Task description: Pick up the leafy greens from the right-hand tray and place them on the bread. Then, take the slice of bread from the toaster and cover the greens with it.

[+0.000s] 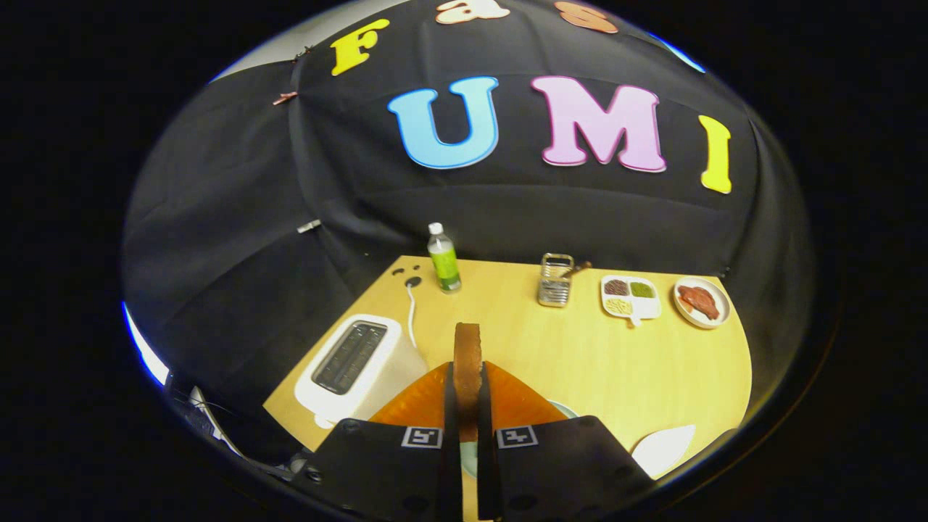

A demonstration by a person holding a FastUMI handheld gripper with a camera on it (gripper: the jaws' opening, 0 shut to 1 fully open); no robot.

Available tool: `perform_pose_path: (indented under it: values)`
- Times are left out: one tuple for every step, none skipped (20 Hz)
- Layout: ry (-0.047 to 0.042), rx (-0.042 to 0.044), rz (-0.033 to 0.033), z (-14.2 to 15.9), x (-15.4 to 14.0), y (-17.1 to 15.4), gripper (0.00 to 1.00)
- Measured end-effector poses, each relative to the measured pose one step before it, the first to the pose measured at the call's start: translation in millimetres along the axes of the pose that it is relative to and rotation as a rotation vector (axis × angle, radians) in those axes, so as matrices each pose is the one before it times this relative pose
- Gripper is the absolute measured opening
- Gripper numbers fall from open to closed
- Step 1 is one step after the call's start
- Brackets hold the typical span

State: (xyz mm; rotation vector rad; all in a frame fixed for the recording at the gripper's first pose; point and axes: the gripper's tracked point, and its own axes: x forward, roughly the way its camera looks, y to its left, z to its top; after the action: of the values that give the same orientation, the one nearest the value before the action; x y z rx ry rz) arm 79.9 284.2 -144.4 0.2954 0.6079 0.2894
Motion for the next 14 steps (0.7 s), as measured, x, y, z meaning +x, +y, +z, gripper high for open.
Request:
perform_pose_path:
  values:
    - [0.01131, 0.01198, -0.01427, -12.51, 1.39, -9.87, 0.12]
    - [0.01192, 0.00928, -0.01837, -12.26, 2.77, -8.49, 0.12]
    - [0.01194, 0.00664, -0.01514, -12.11, 3.10, -8.98, 0.13]
    - [0.00965, 0.00631, -0.01230, -11.13, 3.20, -6.32, 0.12]
    - [0.01129, 0.01280, -0.00382, -10.13, 4.69, -2.85, 0.12]
    - [0.01241, 0.02481, 0.00687, -9.08, 3.29, 0.81, 0.13]
    - [0.01153, 0.03510, 0.01409, -8.04, 4.31, 2.94, 0.12]
    - [0.00465, 0.03666, 0.01018, -5.76, 4.28, 3.29, 0.12]
    - [0.00374, 0.02841, 0.01172, -5.01, 6.82, 2.22, 0.12]
    - [0.00576, 0.02833, 0.00996, -5.42, 7.47, 2.58, 0.12]
    - [0.00521, 0.02310, 0.00783, -3.85, 4.99, 0.79, 0.13]
    - [0.00974, 0.02936, 0.00853, -4.53, 6.01, 0.04, 0.13]
    - [0.00954, 0.03180, 0.00371, -5.04, 3.73, -2.24, 0.13]
    - [0.00794, 0.02294, -0.00890, -4.64, 4.60, -5.61, 0.13]
